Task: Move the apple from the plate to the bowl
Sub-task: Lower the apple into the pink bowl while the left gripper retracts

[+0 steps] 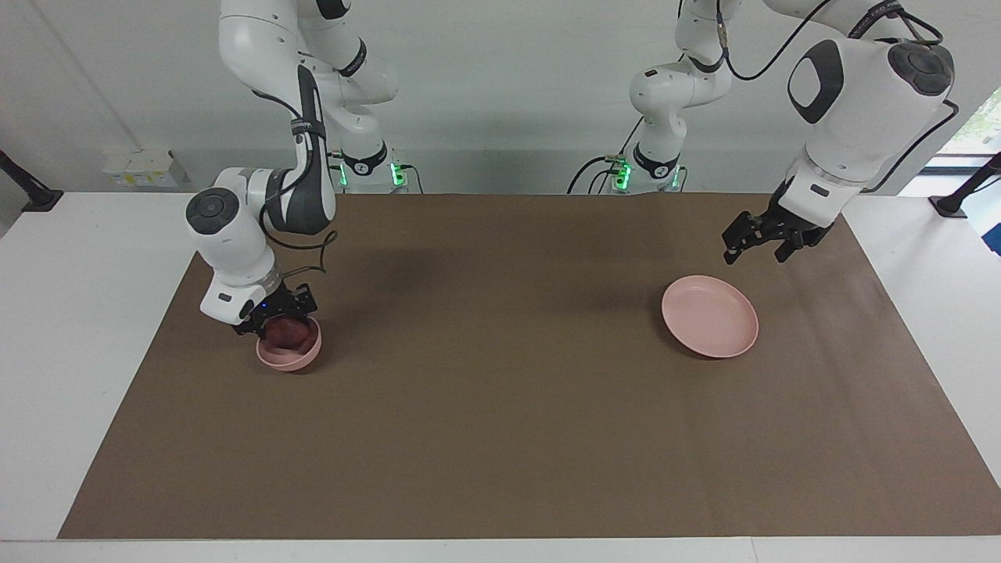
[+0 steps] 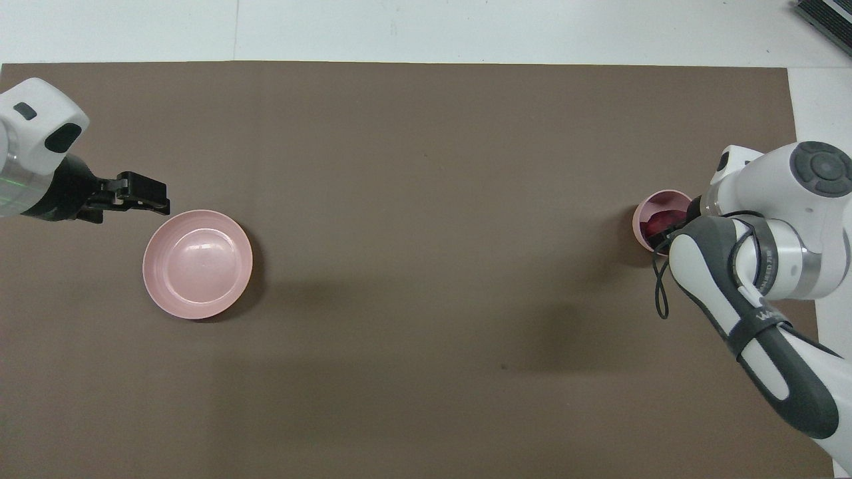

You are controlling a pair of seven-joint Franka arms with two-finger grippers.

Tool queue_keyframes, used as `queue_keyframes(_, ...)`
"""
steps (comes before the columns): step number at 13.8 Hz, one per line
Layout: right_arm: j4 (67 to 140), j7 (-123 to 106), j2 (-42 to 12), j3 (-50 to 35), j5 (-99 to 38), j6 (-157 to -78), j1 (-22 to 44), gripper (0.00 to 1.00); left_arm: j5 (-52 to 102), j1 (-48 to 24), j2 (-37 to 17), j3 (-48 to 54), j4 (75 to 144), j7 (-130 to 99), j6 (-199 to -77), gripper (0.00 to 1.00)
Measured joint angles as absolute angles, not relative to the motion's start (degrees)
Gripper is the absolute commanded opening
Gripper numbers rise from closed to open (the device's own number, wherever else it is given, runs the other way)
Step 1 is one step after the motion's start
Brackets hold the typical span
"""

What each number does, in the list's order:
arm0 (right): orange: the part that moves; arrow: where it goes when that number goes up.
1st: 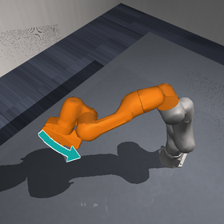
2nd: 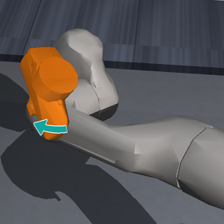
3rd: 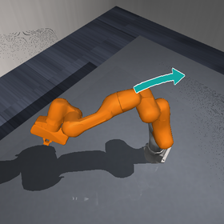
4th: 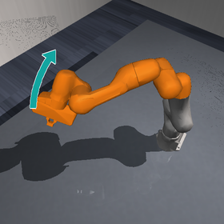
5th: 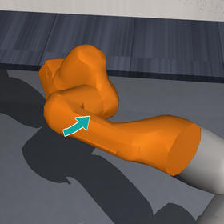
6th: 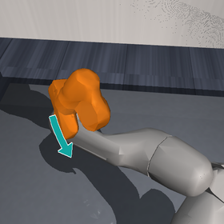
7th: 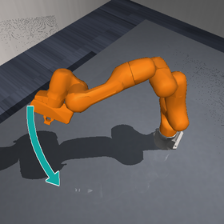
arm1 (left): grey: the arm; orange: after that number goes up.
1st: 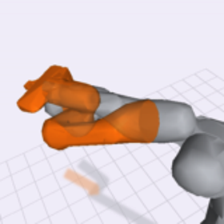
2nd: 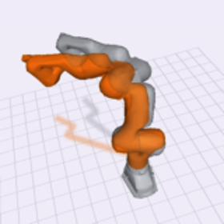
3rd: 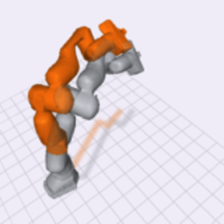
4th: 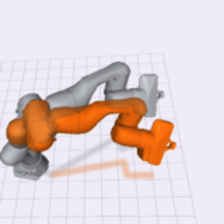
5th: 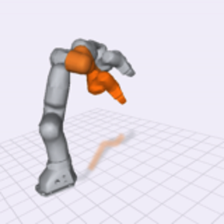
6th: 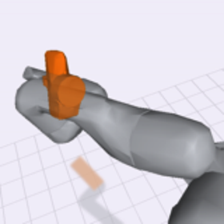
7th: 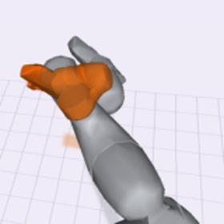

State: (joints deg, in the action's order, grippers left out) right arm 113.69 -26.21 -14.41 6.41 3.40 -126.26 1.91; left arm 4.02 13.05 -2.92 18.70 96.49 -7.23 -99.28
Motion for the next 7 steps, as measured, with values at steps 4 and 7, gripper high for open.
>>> queue_keyframes(4,112.88,-26.21,-14.57,6.25,3.38,-126.26,1.93,0.55,4.02,12.6,-2.91,17.41,96.4,-6.8,-99.0,1.0)
queue_keyframes(7,112.0,-26.21,-14.87,5.99,3.37,-126.26,2.15,0.7,4.02,6.88,-2.89,9.3,95.54,-3.98,-98.95,1.0)
